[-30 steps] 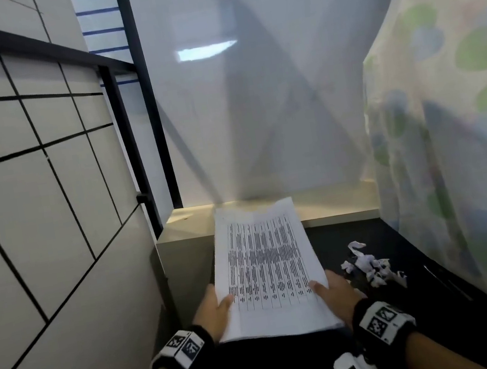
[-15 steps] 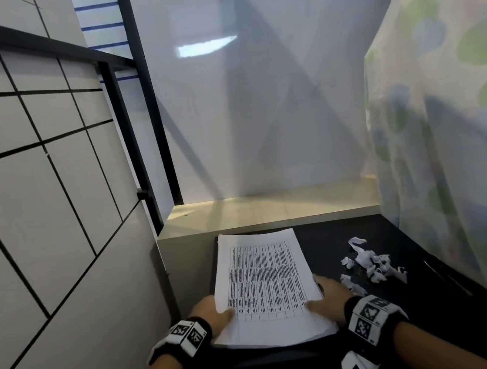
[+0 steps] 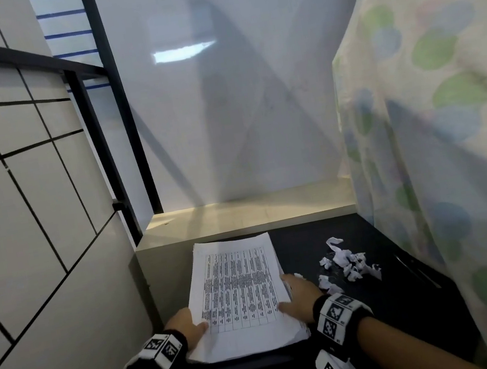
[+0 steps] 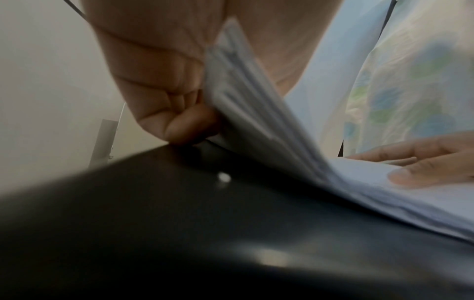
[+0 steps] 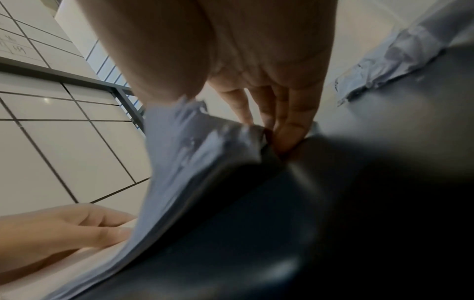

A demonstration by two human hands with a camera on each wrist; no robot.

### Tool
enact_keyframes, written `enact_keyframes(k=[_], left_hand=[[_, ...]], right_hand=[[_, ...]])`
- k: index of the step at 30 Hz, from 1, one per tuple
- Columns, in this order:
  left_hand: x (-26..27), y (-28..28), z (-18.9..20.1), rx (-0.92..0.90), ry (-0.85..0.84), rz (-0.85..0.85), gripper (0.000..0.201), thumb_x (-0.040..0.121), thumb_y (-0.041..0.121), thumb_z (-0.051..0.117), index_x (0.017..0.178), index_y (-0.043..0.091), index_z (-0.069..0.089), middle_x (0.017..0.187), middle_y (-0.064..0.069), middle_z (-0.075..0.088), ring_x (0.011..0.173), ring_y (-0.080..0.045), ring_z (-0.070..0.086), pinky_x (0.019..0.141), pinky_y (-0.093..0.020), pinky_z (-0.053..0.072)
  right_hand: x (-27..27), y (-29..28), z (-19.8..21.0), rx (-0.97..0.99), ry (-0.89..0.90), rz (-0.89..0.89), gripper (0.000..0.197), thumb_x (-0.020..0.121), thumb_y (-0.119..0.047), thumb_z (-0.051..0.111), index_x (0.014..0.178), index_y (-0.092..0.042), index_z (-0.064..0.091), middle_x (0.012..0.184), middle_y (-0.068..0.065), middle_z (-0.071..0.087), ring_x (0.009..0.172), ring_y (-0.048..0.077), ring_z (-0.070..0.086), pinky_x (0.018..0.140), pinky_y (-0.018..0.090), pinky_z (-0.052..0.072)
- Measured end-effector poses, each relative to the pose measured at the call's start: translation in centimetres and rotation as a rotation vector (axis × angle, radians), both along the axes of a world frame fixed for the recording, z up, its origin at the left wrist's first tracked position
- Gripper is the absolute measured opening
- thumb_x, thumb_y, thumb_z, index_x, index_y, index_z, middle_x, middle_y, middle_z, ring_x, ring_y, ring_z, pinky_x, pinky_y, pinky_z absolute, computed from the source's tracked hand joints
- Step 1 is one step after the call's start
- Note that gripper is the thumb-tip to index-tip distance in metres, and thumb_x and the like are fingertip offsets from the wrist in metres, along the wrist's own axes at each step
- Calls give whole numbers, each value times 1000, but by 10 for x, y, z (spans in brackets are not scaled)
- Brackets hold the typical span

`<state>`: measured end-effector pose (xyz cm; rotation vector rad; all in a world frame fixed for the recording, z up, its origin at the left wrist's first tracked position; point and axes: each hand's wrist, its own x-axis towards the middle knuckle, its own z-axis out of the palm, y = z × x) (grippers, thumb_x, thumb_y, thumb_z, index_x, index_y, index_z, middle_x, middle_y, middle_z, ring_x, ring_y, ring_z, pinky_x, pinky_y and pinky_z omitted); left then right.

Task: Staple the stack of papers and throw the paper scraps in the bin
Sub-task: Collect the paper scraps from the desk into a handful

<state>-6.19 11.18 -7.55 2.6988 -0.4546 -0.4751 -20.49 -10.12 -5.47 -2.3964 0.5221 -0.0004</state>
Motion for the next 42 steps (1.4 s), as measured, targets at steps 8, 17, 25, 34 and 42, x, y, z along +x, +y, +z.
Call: enact_keyframes(k=[8, 17, 25, 34, 42], left_hand=[[-11, -1, 20, 6, -14, 11, 65, 86, 34, 60, 141, 12, 33, 143, -14, 39, 130, -29, 46, 109, -33, 40], [-45, -47, 99, -3, -132, -250, 53, 86, 33, 63, 135, 21, 46, 139, -10, 41, 121, -23, 52, 102, -32, 44], [-73, -151, 100, 17, -118, -549, 45, 88, 18, 63, 132, 18, 53, 137, -8, 52, 124, -23, 52, 101, -28, 42], [-60, -224, 60, 106, -77, -642, 41, 85, 12, 61, 125, 22, 61, 130, -13, 52, 119, -30, 55, 105, -36, 45], [-35, -254, 41, 251, -72, -618, 33, 89, 17, 58, 121, 7, 63, 127, -14, 63, 117, -31, 60, 97, -35, 48]], right_hand=[[-6, -28, 3, -35, 145, -126, 60, 86, -38, 56, 140, -20, 36, 147, 5, 40, 137, 26, 35, 112, 35, 34], [-42, -81, 38, 1, -28, -151, 17, 77, -12, 68, 89, -23, 65, 75, -8, 60, 81, 12, 61, 84, 28, 51], [-47, -91, 17, -163, 276, 23, 79, 66, -31, 79, 137, -28, 44, 132, 1, 54, 121, 20, 54, 101, 31, 47], [-49, -116, 20, -220, 177, -50, 20, 76, -18, 72, 96, -17, 72, 95, -1, 64, 89, 12, 62, 75, 19, 50], [-57, -142, 35, -448, 353, -55, 23, 75, -23, 70, 97, -18, 73, 109, 3, 69, 102, 20, 65, 87, 28, 52]])
